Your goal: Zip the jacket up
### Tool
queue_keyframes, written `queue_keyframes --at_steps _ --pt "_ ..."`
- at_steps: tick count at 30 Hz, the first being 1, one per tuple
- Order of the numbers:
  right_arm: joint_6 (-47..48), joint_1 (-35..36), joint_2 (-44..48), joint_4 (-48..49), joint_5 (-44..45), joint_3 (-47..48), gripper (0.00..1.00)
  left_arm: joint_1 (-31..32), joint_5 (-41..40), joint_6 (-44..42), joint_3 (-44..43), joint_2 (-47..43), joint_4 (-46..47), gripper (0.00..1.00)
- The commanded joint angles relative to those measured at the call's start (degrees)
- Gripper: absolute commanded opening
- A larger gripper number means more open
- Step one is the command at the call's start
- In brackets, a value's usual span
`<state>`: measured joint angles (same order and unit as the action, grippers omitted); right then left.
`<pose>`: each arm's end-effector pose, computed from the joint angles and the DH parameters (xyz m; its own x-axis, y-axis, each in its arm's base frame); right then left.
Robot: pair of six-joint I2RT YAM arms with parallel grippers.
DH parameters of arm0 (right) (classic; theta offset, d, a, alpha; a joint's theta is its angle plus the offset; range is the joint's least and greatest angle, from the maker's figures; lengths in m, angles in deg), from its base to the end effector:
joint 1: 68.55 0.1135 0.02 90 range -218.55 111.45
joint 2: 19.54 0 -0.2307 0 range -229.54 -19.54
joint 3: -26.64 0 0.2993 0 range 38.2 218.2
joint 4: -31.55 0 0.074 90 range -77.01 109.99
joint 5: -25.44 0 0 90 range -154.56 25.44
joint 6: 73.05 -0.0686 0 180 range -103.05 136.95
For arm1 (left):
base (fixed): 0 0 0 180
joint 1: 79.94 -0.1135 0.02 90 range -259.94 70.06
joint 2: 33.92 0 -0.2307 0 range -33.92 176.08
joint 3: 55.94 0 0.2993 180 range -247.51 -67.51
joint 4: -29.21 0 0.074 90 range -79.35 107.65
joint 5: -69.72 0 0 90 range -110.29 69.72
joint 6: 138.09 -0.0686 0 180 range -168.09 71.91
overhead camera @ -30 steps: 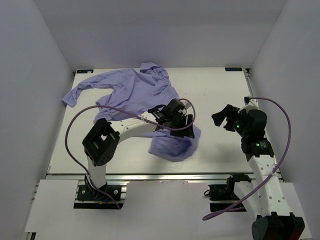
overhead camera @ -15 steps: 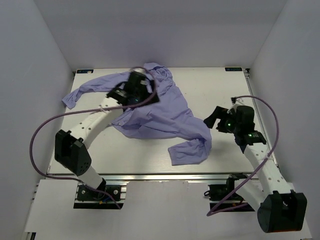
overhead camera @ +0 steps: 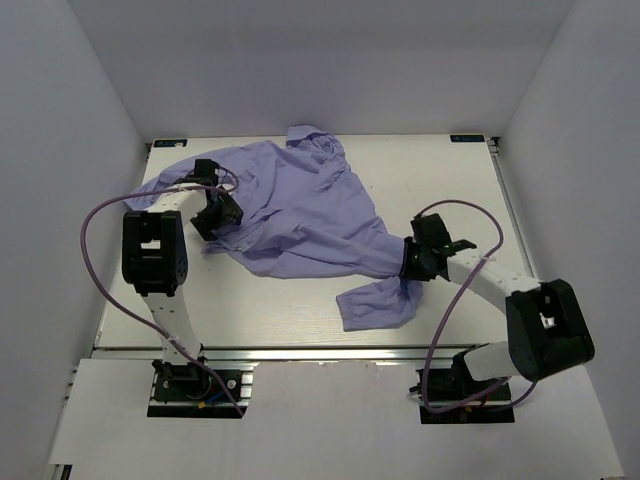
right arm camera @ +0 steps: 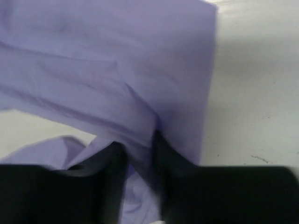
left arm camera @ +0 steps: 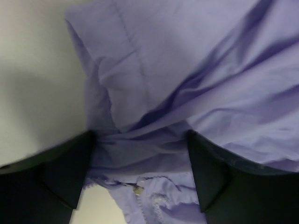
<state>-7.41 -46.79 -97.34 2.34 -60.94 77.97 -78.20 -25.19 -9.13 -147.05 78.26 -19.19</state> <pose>0.2983 0.1144 0.0879 -0.8377 0.1088 -0.5351 0.0095 0.9827 0.1851 0.4363 -0.0074 0.0862 -0.7280 -0.6046 -0.3231 -0.5884 0.7930 -0.1582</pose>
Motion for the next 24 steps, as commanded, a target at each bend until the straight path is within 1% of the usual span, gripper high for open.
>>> queue_keyframes --at_steps 1,2,3,4,5,6,7,8,9,10,11,12,13,14,15,16,17,18,20,21,22,23,24 --pt "-0.95 -0.05 -3.57 -1.24 6.92 5.05 0.26 1.25 4.02 -0.64 0.60 -0.91 1.84 0.84" --pt "-1.39 -0.14 -4.46 -1.51 7.63 5.75 0.17 1.25 4.90 -0.55 2.19 -1.09 2.47 0.75" --pt "-1.48 -0.14 -5.51 -2.82 8.85 7.85 0.07 1.34 4.91 -0.29 4.81 -1.17 2.65 0.51" --pt "-1.31 -0.22 -7.43 -3.26 9.47 9.00 0.06 1.25 5.43 0.23 6.15 -1.44 2.22 0.40" --pt "-1.13 -0.66 -8.41 -3.70 10.44 10.14 0.05 1.34 8.48 0.67 7.81 -2.40 2.47 0.30" --pt "-1.13 -1.01 -9.55 -4.06 12.62 12.85 0.04 1.34 10.08 0.85 9.83 -3.28 3.17 0.14" --pt "-0.95 -1.71 -12.26 -5.19 13.69 14.44 0.04 1.43 11.92 1.20 14.38 -4.33 4.22 0.06" --pt "-0.52 -3.46 -13.77 -5.99 14.31 16.37 0.02 1.86 15.16 1.38 16.86 -5.56 4.58 0.00" --pt "-0.34 -4.61 -15.52 -6.69 15.97 20.57 0.02 2.47 15.97 1.47 19.32 -8.53 4.85 0.00" --pt "-0.08 -6.10 -19.02 -7.91 16.50 22.70 0.02 4.66 16.33 2.17 24.22 -10.30 4.15 0.00" --pt "0.54 -8.81 -20.71 -8.88 16.94 25.16 0.02 6.24 16.16 2.78 26.44 -12.23 3.54 0.00" --pt "0.72 -10.23 -22.47 -10.20 16.95 27.71 0.03 8.35 15.20 3.40 28.46 -16.43 2.92 0.00" --pt "1.50 -11.46 -25.01 -11.08 16.69 32.08 0.06 13.16 14.15 4.80 29.96 -18.64 0.91 0.09" --pt "2.73 -12.78 -25.73 -11.61 15.64 33.78 0.11 15.55 13.00 6.03 31.81 -20.58 -0.41 0.20" --pt "6.04 -13.05 -26.17 -11.62 15.02 35.01 0.30 17.93 12.30 7.08 32.26 -24.43 -2.25 0.37" --pt "8.08 -13.06 -26.09 -11.53 14.23 36.59 0.46 20.82 11.77 7.70 32.26 -26.12 -3.32 0.75" --pt "9.49 -12.88 -25.48 -11.62 11.53 36.87 0.56 21.29 10.98 8.41 31.39 -27.61 -4.72 0.87" --pt "11.25 -12.97 -24.69 -11.36 10.02 36.70 0.66 21.38 9.67 8.59 30.51 -29.02 -6.82 0.97" --pt "11.70 -12.88 -20.30 -10.74 7.56 34.51 0.74 21.38 6.42 9.11 27.01 -31.93 -9.90 0.98" --pt "11.96 -12.97 -18.37 -9.35 3.89 33.28 0.86 21.38 5.71 8.94 22.38 -32.37 -10.96 0.98" --pt "12.66 -12.88 -14.70 -8.72 1.59 32.22 0.89 21.38 2.83 8.42 19.90 -32.72 -12.54 0.98" --pt "12.58 -12.27 -13.01 -9.24 -2.00 30.56 0.89 21.38 2.01 8.07 17.43 -32.64 -12.99 0.98" --pt "12.58 -11.48 -11.25 -9.51 -2.99 29.67 0.89 21.38 1.48 7.45 13.49 -32.38 -12.82 0.98"
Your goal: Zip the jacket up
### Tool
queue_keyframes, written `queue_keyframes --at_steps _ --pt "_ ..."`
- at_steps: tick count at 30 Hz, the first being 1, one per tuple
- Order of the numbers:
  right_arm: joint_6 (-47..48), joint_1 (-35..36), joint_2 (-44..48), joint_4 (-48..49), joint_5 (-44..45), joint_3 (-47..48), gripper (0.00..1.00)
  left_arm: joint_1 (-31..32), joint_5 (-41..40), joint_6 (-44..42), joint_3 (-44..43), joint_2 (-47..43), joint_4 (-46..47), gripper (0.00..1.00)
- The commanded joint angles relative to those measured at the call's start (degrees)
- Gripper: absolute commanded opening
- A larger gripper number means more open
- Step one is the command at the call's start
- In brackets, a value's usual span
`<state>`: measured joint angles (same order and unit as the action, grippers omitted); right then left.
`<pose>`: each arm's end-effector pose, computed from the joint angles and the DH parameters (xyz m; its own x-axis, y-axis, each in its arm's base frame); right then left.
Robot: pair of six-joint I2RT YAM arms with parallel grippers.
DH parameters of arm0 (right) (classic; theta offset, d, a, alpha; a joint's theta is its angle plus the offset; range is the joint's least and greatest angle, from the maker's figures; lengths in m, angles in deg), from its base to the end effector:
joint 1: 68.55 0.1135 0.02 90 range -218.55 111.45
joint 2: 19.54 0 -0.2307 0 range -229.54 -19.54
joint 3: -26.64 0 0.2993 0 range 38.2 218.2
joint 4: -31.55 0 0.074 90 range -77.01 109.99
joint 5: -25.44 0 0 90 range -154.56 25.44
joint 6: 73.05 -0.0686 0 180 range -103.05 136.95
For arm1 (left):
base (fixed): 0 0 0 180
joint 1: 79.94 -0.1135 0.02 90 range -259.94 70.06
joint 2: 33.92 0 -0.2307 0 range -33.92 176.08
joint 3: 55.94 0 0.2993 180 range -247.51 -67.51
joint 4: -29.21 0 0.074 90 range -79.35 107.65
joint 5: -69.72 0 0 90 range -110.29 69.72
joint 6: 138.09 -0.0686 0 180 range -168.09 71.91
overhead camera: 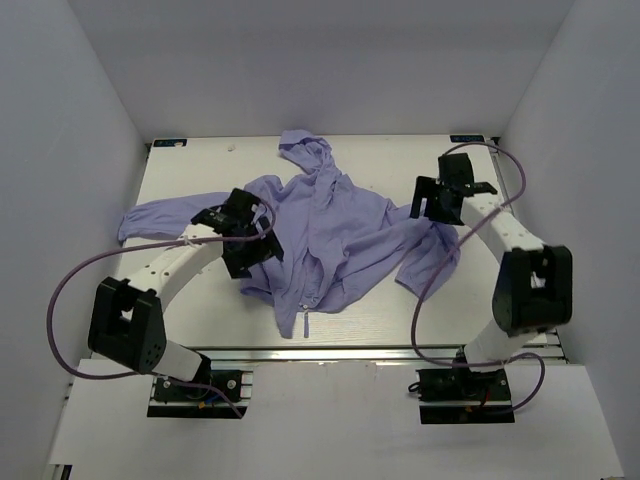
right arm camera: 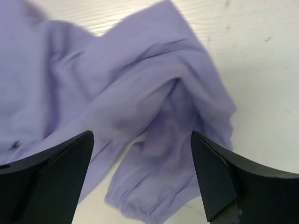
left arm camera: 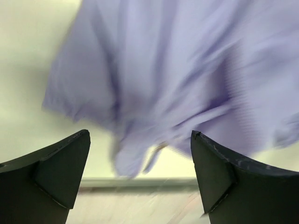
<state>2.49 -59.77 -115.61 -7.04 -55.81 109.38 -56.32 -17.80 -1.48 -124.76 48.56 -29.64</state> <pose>0.4197 0.0543 0.1623 -0.7678 0.1311 -0.6271 0.1380 0.9897 0.0381 0.2952 -0.1323 0.1356 -0.8999 -0.3989 -0.1765 -0.3519 0.9029 -0.2468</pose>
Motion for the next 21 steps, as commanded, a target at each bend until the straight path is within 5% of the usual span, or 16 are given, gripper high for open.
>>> queue_keyframes --at_steps 1,13,17,21 --pt "1.81 2.81 10.52 -0.48 -8.05 -2.79 0.89 -0.50 -8.00 -1.33 -10.58 -2.24 -0.80 0.98" --pt "-11.55 33.03 23.30 5.13 -10.51 -16.33 0.89 -2.17 -21.55 -7.84 -47.93 33.69 -3.61 0.97" --pt "-15.77 39.55 17.51 3.83 -4.55 -14.58 0.89 -2.78 -21.81 -9.78 -60.75 44.59 -5.44 0.84" --pt "-18.67 45.18 9.26 4.52 -1.29 -12.29 0.89 -4.63 -21.38 -9.78 -63.16 49.80 -5.29 0.65"
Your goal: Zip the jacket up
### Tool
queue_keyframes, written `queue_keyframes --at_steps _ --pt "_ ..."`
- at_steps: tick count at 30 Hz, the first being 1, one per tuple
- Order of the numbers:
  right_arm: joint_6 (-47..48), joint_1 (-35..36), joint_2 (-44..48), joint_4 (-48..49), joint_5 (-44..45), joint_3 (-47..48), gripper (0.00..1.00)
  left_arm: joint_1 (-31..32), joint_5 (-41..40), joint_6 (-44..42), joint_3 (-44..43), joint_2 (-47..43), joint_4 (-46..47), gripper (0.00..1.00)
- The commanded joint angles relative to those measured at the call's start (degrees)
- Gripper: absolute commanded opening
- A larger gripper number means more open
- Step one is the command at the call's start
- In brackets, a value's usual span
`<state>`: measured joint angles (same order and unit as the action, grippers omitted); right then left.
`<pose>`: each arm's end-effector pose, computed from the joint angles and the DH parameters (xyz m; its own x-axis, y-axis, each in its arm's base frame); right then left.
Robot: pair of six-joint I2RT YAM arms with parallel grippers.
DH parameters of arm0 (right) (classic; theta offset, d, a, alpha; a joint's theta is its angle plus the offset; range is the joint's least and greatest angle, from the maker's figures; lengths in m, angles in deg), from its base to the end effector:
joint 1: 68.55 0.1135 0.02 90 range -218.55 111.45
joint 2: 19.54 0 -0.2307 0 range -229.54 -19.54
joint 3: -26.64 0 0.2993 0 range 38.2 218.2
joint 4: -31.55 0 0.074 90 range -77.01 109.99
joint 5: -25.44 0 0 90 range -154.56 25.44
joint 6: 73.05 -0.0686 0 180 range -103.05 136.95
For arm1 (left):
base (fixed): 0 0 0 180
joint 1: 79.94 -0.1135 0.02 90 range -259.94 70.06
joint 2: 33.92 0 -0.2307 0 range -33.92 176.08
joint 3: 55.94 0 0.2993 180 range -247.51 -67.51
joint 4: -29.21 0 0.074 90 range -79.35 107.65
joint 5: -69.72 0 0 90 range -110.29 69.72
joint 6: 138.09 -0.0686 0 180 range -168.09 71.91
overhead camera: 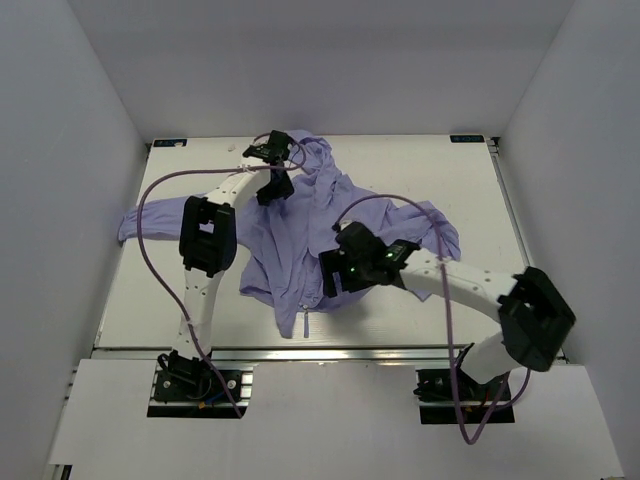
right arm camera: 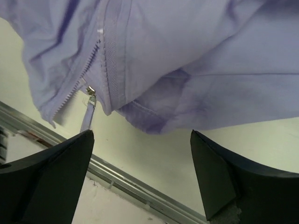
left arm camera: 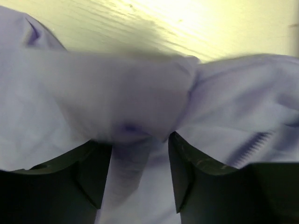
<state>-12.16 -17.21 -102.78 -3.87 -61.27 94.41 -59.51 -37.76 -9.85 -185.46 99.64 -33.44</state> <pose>0.2350 0.2874 0.1522 -0.7918 -0.2122 -0.5728 -0.4255 0.8644 0.2680 0.5064 -0.1666 0.1315 -0.8131 -0.3271 -0.4815 -0.3587 0.9330 -0.0283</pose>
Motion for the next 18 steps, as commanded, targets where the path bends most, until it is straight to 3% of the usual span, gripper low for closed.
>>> queue_keyframes --at_steps 1,2,4,5,7,11,14,16,18 --pt "-5.60 3.42 -4.81 1.70 4.44 3.55 0.86 -2.05 -0.38 -1.67 -1.59 -1.19 -0.25 0.60" --pt "-6.57 3.69 -6.04 1.71 5.84 4.00 0.73 -2.32 0.07 -1.59 -1.06 -1.02 0.55 0.33" --pt "-8.24 3.78 -8.07 2.32 8.21 4.09 0.51 -3.11 1.47 -1.41 -0.35 -1.02 2.22 0.00" --pt "-8.42 3.78 -8.25 2.15 10.75 4.17 0.22 -3.37 1.65 -1.33 -0.18 -1.19 2.92 0.00" --pt "-8.60 3.78 -7.29 -0.04 12.70 4.26 0.00 -4.07 3.22 -1.50 0.53 -1.63 5.12 0.00" --pt "-8.34 3.69 -2.64 -11.44 17.08 5.31 0.00 -5.48 3.76 0.60 -1.05 -2.07 5.91 0.00" --pt "-10.17 3.34 2.37 -26.30 21.65 7.07 0.00 -7.15 7.52 2.63 -0.70 -2.51 7.75 0.00" --pt "-8.79 3.07 7.20 -26.69 16.54 7.87 0.01 -7.94 9.99 2.98 0.87 -2.86 9.25 0.00" --pt "-4.76 3.16 8.71 -22.48 8.61 7.96 0.19 -7.86 11.49 3.24 1.84 -3.04 10.74 0.00"
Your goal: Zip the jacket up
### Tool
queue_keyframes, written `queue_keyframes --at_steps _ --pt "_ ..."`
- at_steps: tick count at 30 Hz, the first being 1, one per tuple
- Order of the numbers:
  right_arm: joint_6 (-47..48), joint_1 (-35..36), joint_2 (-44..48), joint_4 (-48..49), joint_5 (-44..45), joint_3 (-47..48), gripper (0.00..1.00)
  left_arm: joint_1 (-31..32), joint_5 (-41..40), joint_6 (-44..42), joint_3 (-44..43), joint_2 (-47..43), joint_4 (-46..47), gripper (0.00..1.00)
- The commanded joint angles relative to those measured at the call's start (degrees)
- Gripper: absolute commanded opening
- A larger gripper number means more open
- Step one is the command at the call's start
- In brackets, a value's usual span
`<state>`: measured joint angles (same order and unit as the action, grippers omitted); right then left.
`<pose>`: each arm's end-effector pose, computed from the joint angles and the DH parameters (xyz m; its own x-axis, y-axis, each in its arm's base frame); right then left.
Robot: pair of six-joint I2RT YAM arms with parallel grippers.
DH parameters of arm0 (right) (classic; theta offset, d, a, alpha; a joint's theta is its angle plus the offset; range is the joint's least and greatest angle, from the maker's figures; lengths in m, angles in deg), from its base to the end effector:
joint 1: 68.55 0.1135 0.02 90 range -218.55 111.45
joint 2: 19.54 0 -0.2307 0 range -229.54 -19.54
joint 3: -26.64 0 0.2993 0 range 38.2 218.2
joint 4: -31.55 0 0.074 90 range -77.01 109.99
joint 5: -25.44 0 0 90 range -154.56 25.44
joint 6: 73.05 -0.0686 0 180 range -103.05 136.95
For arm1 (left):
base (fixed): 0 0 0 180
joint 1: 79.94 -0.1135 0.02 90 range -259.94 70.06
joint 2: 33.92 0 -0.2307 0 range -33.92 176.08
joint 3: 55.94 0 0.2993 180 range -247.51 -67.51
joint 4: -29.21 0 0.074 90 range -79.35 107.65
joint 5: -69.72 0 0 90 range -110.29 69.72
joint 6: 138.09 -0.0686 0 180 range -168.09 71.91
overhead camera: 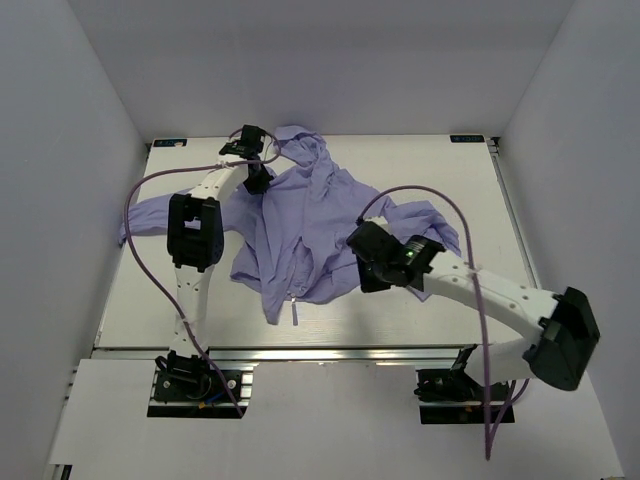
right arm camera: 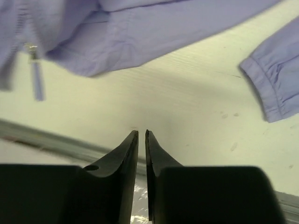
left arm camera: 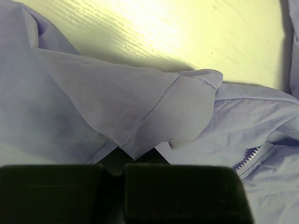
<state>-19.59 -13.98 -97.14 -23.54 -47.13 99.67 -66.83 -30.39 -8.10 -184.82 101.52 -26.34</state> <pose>0.2134 0.2645 0.1946 -0.8126 -0.1623 -0.5598 -0.2563 0.9621 0.0930 0.5364 -0.1126 0.1161 -0.7516 -0.4746 -0.4581 -0.4434 0.8777 -0.1817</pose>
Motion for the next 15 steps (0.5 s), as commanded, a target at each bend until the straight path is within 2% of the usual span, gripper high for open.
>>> queue_keyframes --at_steps 1,3,8,9,12,15 --pt "3.57 0.97 2.81 3.30 -11.66 2.25 0.21 -0.62 4.92 1.58 2.08 -4.83 4.08 0.00" --pt "4.28 3.08 0.97 8.70 -13.21 1.55 0.39 -0.62 5.97 1.32 2.09 -4.57 4.53 0.00" --pt "3.14 3.71 -8.06 19.96 -8.57 2.86 0.65 -0.71 5.72 1.06 1.65 -5.01 3.56 0.00" --pt "2.70 3.71 -9.40 24.67 -7.86 3.12 0.66 -0.71 5.28 1.14 1.83 -5.35 3.47 0.00" --pt "0.77 3.71 -16.42 30.76 -2.42 6.10 0.67 -0.80 4.84 1.49 3.14 -6.41 3.82 0.00" --pt "-1.34 3.71 -24.33 28.60 3.21 13.48 0.66 -0.80 5.62 2.11 4.90 -7.38 4.87 0.00"
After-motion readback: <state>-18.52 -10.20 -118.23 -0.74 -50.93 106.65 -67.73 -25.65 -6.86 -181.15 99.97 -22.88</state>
